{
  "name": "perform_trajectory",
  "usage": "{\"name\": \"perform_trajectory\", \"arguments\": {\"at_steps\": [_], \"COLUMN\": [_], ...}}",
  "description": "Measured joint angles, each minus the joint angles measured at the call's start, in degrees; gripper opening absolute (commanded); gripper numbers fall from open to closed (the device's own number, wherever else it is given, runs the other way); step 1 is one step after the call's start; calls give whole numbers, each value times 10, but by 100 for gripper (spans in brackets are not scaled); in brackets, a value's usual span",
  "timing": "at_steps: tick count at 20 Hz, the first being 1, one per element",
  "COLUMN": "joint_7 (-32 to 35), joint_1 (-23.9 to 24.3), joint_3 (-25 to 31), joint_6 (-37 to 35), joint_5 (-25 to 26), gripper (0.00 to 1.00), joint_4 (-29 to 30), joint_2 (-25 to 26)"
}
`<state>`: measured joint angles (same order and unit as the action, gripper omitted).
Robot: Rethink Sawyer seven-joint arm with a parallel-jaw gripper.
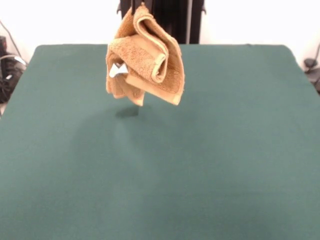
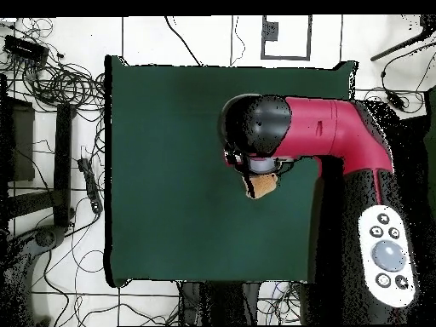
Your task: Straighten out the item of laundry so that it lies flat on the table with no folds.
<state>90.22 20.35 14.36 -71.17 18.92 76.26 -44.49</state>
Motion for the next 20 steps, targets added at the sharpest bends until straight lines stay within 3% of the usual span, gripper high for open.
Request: {"name": "perform_trajectory", "arguments": {"at_steps": [11,16,20], "joint_7": [0,0,0], "joint_1": [0,-4,-19], "joint_3": [0,0,-7], "joint_6": [4,30,91], "joint_5": [17,47,99], "gripper": [0,0,0], "joint_4": [-24,-32,-35], "joint_2": [6,13,14]}}
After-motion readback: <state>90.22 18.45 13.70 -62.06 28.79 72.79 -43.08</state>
